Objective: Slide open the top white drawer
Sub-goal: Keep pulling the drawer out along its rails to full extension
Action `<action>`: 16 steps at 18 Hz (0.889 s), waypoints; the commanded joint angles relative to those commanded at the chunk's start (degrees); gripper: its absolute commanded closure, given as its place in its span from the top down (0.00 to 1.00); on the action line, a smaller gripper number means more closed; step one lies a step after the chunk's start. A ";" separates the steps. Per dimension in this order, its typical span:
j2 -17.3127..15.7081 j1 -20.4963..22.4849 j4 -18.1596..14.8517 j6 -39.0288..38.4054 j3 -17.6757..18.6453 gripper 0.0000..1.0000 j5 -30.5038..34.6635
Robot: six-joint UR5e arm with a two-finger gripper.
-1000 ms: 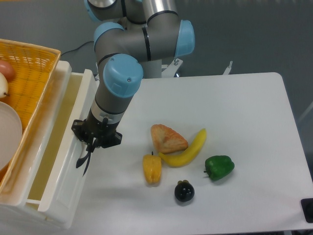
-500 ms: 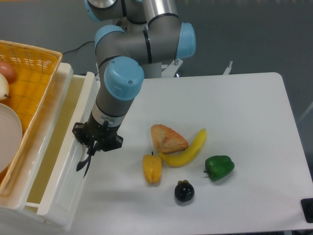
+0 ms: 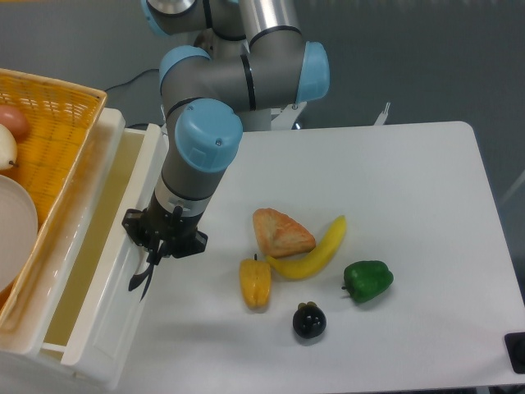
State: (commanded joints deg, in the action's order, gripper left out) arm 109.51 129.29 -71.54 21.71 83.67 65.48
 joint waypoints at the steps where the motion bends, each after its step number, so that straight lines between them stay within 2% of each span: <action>1: 0.09 0.00 0.00 0.00 0.00 0.16 0.09; 16: 0.00 2.90 -0.70 2.54 0.18 0.16 0.26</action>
State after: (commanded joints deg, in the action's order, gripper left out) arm 109.51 132.19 -72.25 24.25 83.85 65.74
